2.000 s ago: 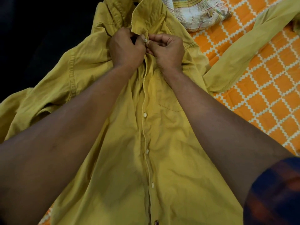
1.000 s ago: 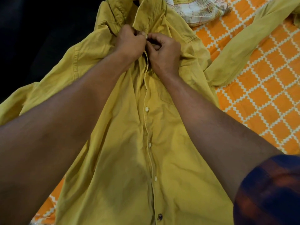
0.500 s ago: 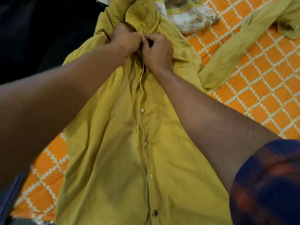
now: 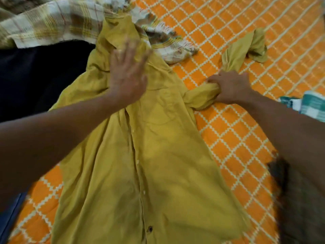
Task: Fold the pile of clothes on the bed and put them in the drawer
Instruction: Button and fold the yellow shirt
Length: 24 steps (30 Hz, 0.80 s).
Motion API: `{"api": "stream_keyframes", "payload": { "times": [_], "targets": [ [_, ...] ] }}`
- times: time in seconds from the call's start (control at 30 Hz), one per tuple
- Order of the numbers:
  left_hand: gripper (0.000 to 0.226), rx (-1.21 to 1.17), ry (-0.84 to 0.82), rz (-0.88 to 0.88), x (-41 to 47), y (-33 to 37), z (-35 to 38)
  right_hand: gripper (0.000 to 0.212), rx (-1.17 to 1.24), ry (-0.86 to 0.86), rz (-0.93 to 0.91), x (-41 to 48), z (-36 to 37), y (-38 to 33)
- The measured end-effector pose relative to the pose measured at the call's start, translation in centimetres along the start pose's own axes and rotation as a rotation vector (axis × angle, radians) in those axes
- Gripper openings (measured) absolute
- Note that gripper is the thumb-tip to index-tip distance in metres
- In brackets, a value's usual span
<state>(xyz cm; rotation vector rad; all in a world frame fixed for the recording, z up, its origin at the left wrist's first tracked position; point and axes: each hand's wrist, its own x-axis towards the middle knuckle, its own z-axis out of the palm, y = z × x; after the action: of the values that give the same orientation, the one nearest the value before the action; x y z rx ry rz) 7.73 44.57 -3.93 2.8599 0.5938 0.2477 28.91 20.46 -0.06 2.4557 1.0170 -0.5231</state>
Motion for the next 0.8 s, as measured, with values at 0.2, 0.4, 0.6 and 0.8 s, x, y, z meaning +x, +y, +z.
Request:
{"api": "stream_keyframes", "payload": {
  "times": [0.2,0.4,0.6,0.8],
  "targets": [
    [0.103,-0.095,-0.660,-0.195,0.2,3.8,2.7,0.026,0.036,0.270,0.324,-2.0,0.4,9.0],
    [0.122,-0.195,-0.719,-0.349,3.2,6.2,1.8,0.040,0.417,0.677,0.724,-7.0,2.4,16.6],
    [0.105,0.098,-0.582,-0.288,2.1,11.2,2.4,0.046,0.617,0.232,0.389,-13.1,10.2,10.3],
    [0.082,-0.018,-0.545,0.164,1.5,16.4,3.8,0.062,0.810,0.152,0.196,-14.9,12.7,10.1]
  ]
}}
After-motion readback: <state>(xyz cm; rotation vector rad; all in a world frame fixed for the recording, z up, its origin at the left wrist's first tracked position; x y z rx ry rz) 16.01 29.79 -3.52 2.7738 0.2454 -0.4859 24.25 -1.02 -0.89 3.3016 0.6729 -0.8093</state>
